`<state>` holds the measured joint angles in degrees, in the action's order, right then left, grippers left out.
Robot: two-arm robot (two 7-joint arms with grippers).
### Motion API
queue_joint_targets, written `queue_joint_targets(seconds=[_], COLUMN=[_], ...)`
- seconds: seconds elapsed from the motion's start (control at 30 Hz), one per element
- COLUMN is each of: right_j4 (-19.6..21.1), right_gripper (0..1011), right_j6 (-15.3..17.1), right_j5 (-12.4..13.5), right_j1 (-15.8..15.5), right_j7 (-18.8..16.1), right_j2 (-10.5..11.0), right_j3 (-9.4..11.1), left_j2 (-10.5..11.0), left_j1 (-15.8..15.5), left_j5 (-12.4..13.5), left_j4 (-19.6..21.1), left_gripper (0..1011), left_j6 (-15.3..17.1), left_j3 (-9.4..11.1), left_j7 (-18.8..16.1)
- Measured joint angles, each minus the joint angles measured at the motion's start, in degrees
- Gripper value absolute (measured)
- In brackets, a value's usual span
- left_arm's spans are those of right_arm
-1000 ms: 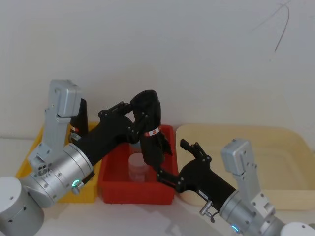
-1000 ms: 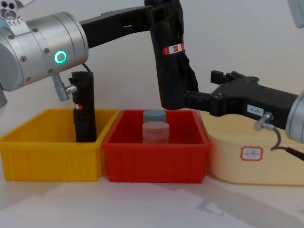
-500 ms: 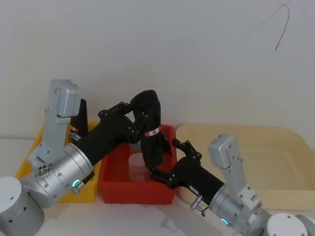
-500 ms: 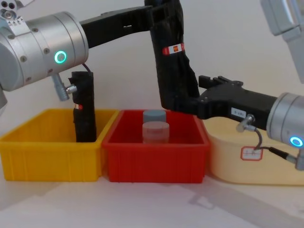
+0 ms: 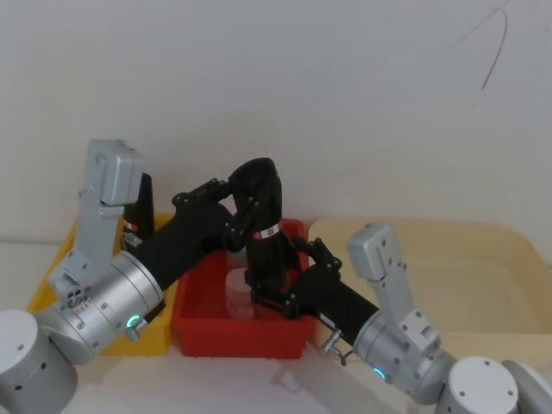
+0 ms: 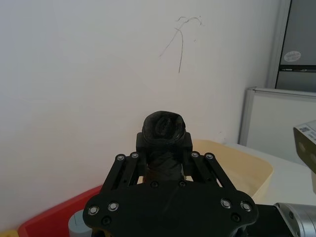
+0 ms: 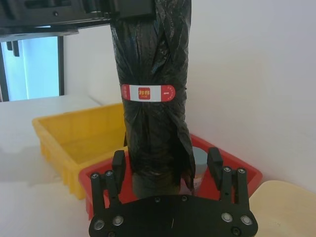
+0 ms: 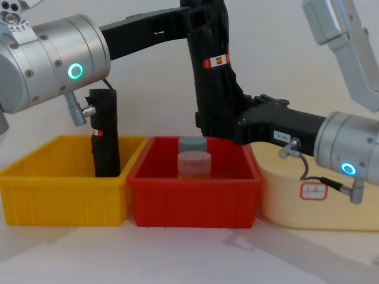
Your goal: Pick up the garbage bag with the one hand and transfer it to the other hand.
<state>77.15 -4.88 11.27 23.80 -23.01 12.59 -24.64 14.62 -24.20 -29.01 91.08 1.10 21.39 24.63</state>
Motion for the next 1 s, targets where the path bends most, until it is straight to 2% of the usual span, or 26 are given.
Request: queue_joint_targets(seconds=[0.13,0.3,0.43,0.57,0.6,0.63,0.67,0.73,1.0], right_j4=[-0.05,0.07,0.49,0.82,0.95,0.95,1.08,1.25,1.74], right_gripper=[992,908,768,672,613,613,555,528,528], right_j6=[1.04,2.52,3.82,4.82,5.2,5.2,5.51,5.91,6.75], right_j5=[-0.21,-0.22,0.03,0.53,0.76,0.76,0.93,1.18,1.86], right_j1=[0.46,0.92,1.26,1.5,1.56,1.56,1.62,1.7,1.85], right_j7=[0.26,0.31,-0.02,-0.61,-0.91,-0.91,-1.13,-1.42,-2.03], right_j2=[-0.32,-0.57,-0.59,-0.51,-0.44,-0.44,-0.38,-0.23,0.15], right_j3=[-0.13,-0.35,-0.61,-0.86,-0.96,-0.96,-1.06,-1.18,-1.57], left_j2=[0.0,0.0,0.0,0.0,0.0,0.0,0.0,0.0,0.0], left_j1=[0.0,0.0,0.0,0.0,0.0,0.0,0.0,0.0,0.0], left_j5=[0.0,0.0,0.0,0.0,0.0,0.0,0.0,0.0,0.0], left_j4=[0.0,0.0,0.0,0.0,0.0,0.0,0.0,0.0,0.01], left_gripper=[379,379,379,379,379,379,379,379,379], left_j6=[0.0,0.0,0.0,0.0,0.0,0.0,0.0,0.0,0.0], left_j3=[0.0,0.0,-0.01,-0.01,0.0,0.0,0.0,0.0,0.0], left_j7=[0.0,0.0,0.0,0.0,0.0,0.0,0.0,0.0,0.0])
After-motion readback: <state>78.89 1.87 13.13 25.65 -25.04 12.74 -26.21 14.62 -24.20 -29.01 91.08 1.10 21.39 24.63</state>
